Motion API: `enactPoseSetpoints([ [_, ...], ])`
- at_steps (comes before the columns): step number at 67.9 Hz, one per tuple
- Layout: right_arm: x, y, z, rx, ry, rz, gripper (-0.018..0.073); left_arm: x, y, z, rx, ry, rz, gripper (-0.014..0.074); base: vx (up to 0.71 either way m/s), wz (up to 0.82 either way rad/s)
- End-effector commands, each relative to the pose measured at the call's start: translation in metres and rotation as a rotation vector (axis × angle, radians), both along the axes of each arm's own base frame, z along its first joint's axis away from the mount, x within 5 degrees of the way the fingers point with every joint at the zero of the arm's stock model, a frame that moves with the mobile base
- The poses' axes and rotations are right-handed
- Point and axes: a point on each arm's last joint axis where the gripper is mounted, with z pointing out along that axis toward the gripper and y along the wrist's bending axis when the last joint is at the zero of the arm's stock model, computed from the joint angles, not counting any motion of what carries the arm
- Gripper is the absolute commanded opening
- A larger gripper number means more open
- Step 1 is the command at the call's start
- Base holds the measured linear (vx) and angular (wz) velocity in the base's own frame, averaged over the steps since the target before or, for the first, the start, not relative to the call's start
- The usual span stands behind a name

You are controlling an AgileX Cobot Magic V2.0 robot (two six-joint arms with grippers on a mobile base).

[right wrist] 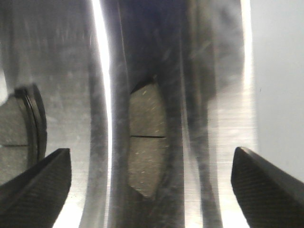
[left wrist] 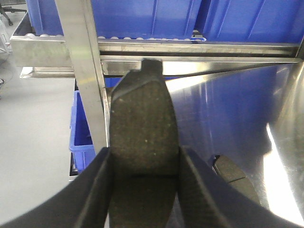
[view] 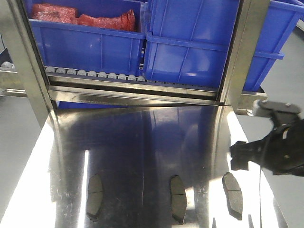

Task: Move and align brake pads A on conveyor
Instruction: 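Lower the right gripper over the brake pad nearest the right arm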

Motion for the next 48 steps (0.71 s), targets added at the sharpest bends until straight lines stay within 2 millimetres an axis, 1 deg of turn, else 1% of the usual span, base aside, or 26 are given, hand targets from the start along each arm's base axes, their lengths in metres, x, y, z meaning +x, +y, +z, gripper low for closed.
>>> enactPoseSetpoints([
  [1, 0.01, 0.013, -0.003, -0.001, -0.01, 0.026, 0.0639, 0.001, -0.001, 0.017, -0.013, -0.113, -0.013, -0.0006, 0.0, 0.0],
  [10, 0.017, 0.027, -0.024, -0.034, 0.078, 0.079, 0.0634, 0.001, -0.001, 0.017, -0.013, -0.113, -0.013, -0.0006, 0.0, 0.0],
  [19, 0.025, 0.03, -0.035, -0.068, 0.145, 0.097, 0.0629, 0.001, -0.001, 0.017, -0.013, -0.113, -0.013, -0.0006, 0.0, 0.0],
  [32, 0.032, 0.03, -0.032, -0.091, 0.162, 0.104, 0.0621, 0.001, -0.001, 0.017, -0.013, -0.113, -0.013, -0.0006, 0.0, 0.0],
  [48, 0.033, 0.017, -0.034, -0.106, 0.193, 0.077, 0.0608, 0.001, -0.001, 0.017, -0.013, -0.113, -0.013, -0.0006, 0.0, 0.0],
])
